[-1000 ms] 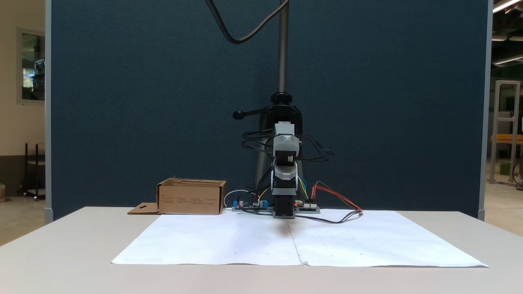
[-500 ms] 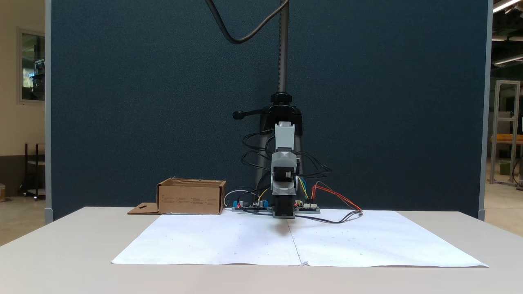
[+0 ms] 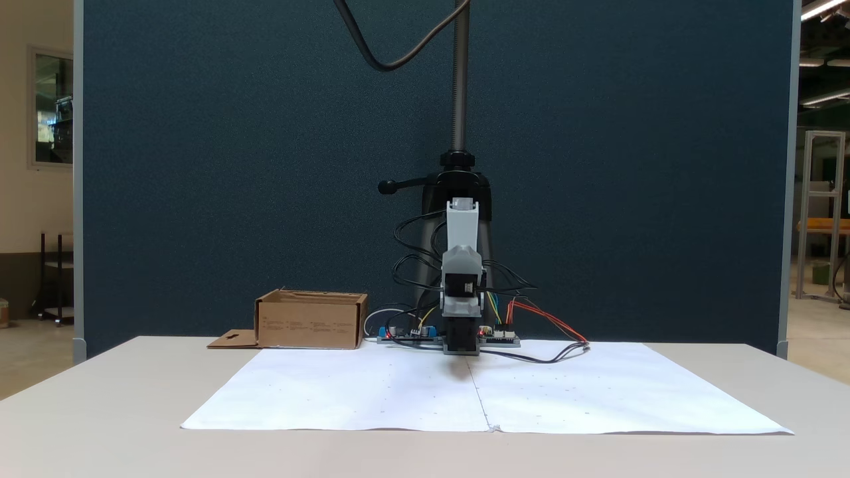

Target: Grasp a green dice and put it in the bin.

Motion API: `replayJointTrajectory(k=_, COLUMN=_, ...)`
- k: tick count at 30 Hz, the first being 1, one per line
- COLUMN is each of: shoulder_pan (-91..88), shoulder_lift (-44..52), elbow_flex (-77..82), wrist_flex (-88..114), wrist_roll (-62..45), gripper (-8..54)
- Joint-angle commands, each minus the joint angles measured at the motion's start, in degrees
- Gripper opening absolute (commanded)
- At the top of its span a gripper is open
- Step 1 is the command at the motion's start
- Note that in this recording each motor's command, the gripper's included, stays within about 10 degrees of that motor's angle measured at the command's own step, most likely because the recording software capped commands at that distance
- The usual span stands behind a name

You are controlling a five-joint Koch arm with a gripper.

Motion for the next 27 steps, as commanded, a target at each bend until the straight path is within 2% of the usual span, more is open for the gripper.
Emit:
replayJointTrajectory(k=1, shoulder_pan=0.62, shoulder_lift=6.77, elbow_flex=2.81, wrist_flex=-9.65, wrist_roll=-0.62, gripper=42.2)
replayJointTrajectory(k=10, shoulder_pan=0.62, shoulder_lift=6.77, elbow_flex=13.52, wrist_flex=-22.04, wrist_roll=-0.62, gripper=42.5)
replayJointTrajectory(k=19, shoulder_pan=0.00, shoulder_lift=6.59, elbow_flex=13.60, wrist_flex=-44.28, wrist_roll=-0.97, gripper=45.1)
replayJointTrajectory(k=27, shoulder_pan=-2.64, shoulder_lift=6.50, elbow_flex=13.60, wrist_flex=-47.71, wrist_roll=0.18, gripper=45.0)
